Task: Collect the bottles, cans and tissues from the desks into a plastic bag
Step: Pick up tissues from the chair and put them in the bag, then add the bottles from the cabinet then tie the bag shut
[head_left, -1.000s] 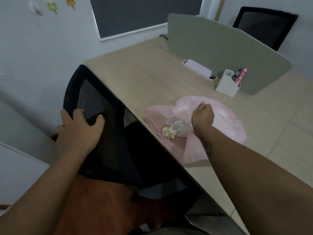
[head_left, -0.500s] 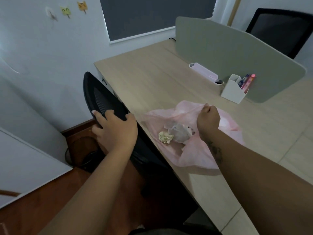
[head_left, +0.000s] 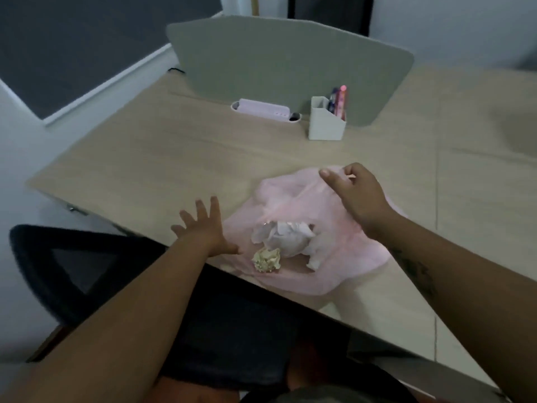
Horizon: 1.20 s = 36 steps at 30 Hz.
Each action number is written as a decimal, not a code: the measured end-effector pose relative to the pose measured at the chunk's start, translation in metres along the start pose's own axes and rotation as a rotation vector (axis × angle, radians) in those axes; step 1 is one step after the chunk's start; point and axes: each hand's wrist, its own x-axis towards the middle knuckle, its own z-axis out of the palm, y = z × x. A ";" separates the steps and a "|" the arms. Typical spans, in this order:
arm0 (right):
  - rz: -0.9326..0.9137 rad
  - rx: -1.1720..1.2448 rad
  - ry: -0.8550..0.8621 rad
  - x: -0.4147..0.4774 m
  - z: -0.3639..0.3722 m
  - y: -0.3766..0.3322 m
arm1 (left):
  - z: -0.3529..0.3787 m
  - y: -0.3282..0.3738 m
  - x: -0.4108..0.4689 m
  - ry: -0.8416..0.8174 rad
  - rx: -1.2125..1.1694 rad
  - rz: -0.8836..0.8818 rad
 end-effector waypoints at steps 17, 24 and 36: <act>0.119 -0.964 -0.018 -0.046 -0.041 0.010 | -0.090 0.010 0.066 0.202 -0.642 0.447; -0.126 -0.659 0.550 0.015 -0.091 -0.122 | -0.211 0.030 0.043 0.602 -0.933 0.356; -0.521 -0.688 0.378 0.072 -0.054 -0.214 | -0.306 -0.077 -0.039 1.072 -0.742 0.085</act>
